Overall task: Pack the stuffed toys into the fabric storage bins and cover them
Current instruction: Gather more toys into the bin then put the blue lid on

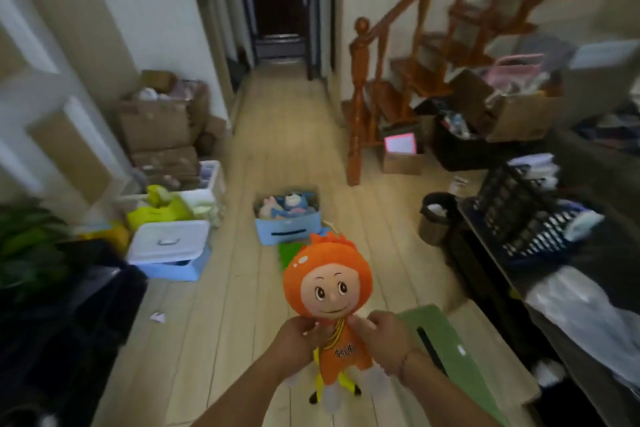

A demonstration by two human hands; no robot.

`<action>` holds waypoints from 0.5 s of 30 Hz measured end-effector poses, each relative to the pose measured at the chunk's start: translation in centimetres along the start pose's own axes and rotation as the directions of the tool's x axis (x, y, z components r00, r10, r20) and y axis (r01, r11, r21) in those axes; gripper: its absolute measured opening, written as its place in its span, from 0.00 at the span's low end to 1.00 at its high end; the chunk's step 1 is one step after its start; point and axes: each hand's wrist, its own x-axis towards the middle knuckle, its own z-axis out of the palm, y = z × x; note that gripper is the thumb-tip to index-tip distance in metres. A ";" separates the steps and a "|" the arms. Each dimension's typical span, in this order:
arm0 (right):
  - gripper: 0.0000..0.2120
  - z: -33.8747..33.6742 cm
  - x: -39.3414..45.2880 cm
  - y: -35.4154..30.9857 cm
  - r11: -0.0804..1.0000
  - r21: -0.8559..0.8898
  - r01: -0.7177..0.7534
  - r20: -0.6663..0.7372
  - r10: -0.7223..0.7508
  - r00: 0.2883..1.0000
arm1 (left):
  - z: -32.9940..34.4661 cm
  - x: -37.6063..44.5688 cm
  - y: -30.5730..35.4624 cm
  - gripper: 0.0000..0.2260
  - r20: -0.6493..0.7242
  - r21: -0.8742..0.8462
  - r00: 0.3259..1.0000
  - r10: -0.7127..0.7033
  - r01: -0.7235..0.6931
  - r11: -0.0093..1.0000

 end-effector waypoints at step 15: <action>0.18 6.7 24.2 -18.4 0.942 -0.107 0.318 0.160 -0.299 0.941 | -18.9 17.5 5.4 0.11 -0.318 -0.451 0.946 -0.060 -0.096 0.888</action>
